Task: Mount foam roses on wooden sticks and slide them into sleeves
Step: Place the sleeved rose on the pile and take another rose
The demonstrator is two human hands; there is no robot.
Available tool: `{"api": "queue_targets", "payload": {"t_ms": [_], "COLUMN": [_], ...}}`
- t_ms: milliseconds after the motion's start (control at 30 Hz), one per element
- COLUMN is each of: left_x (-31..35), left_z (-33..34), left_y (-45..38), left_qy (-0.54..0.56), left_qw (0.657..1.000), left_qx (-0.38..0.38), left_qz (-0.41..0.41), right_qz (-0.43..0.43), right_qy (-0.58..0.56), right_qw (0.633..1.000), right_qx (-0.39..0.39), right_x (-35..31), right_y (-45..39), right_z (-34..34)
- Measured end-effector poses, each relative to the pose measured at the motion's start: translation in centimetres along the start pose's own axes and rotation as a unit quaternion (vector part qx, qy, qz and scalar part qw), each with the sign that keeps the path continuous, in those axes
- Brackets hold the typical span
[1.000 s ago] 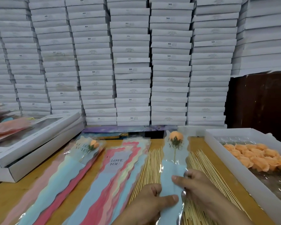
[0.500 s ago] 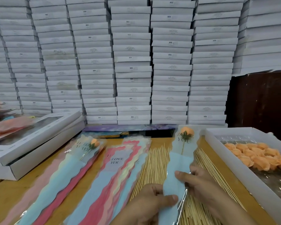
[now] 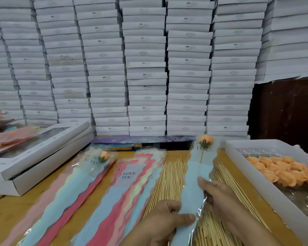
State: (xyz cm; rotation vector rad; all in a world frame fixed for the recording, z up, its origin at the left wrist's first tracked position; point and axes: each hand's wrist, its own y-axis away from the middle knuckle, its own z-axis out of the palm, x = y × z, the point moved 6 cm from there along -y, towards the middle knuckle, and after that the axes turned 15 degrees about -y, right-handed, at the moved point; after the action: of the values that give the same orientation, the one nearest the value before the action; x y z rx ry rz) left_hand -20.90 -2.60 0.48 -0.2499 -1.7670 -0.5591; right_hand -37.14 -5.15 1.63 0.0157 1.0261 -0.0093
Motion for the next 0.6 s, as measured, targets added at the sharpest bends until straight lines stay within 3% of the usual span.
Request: {"api": "queue_targets", "payload": {"t_ms": [133,300,600], "left_x": [0.6,2.7,6.2], "left_z": [-1.5,-4.0,-8.3], "left_y": [-0.1,0.3,1.2], "left_qy": [0.077,0.110,0.186], "left_qw": [0.996,0.986,0.967], "left_qx": [0.053,0.123,0.161], "left_qz": [-0.004,0.036,0.066], "right_qz": [0.014,0.039,0.037], "right_qy": [-0.047,0.001,0.035], "right_qw": [0.999,0.999,0.998], "right_qx": [0.019,-0.017,-0.035], "right_x": [0.1,0.9,0.7], "right_y": [-0.5,-0.3,0.2], "right_z": [-0.4,0.0,0.3]}}
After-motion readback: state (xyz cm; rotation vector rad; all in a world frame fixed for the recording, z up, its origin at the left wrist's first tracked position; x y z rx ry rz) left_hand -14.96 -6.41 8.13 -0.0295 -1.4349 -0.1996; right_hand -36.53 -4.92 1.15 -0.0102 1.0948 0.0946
